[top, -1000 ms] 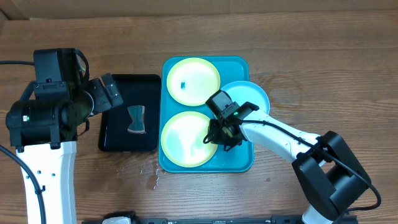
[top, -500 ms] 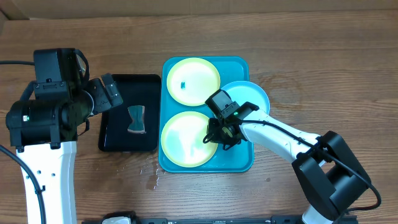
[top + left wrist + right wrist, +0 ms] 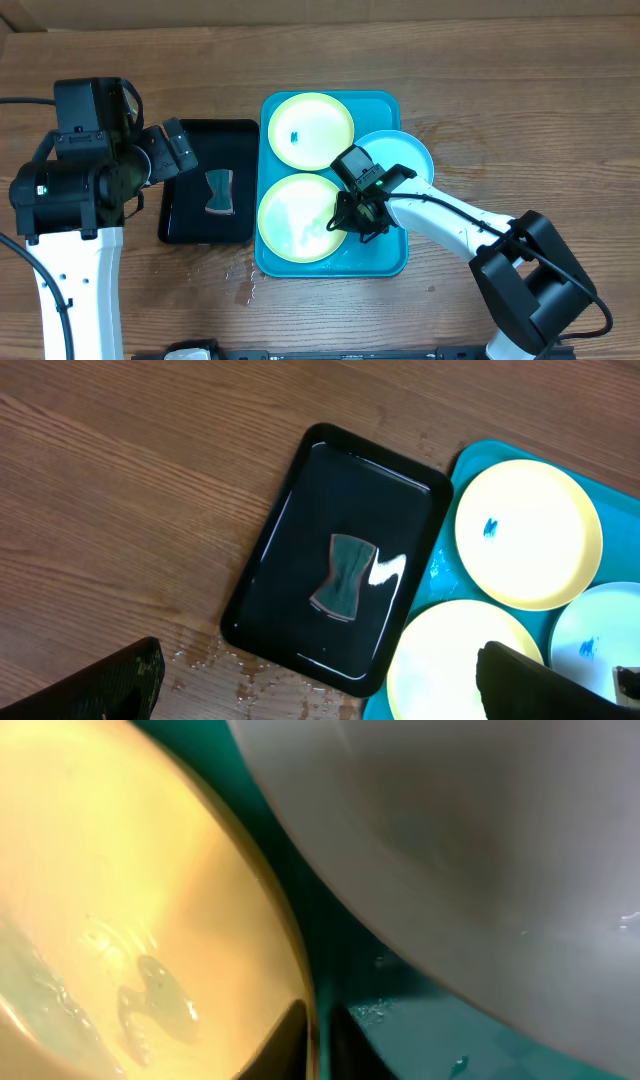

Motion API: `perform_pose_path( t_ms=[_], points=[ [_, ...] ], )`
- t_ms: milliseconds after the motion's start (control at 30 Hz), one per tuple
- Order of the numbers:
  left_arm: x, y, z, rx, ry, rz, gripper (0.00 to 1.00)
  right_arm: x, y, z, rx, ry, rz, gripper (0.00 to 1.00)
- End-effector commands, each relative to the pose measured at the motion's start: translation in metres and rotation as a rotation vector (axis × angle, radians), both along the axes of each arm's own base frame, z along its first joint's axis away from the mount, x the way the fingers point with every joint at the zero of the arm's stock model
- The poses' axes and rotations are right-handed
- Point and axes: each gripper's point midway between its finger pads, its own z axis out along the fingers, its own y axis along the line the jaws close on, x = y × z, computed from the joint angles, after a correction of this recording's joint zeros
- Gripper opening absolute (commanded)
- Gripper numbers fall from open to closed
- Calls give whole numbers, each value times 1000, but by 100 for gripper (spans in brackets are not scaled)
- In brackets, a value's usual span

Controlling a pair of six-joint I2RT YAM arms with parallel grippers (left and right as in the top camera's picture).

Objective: Clean dirty plates on tray and stack at the side

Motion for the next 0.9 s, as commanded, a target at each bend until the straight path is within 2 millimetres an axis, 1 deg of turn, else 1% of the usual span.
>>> perform_pose_path(
  t_ms=[0, 200, 267, 333, 467, 533, 667, 867],
  points=[
    [0, 3, 7, 3, -23, 25, 100, -2, 1, -3, 1, 4, 6, 19],
    [0, 3, 7, 3, -23, 25, 100, 2, 4, -2, 15, -15, 5, 19],
    [0, 3, 7, 3, -23, 25, 100, 3, 3, -2, 8, -19, 4, 14],
    [0, 3, 7, 3, -23, 25, 99, 3, 2, -2, 7, -19, 3, 4],
    [0, 3, 7, 3, -23, 25, 100, -1, 1, -3, 5, -2, 5, 4],
    [0, 3, 7, 2, -23, 25, 100, -5, 4, -2, 21, 16, 11, 4],
    [0, 3, 7, 3, -23, 25, 100, -9, 10, 6, 61, 43, 20, 4],
    [0, 3, 7, 3, -23, 25, 100, -11, 8, 19, 40, 62, 19, 4]
  ],
)
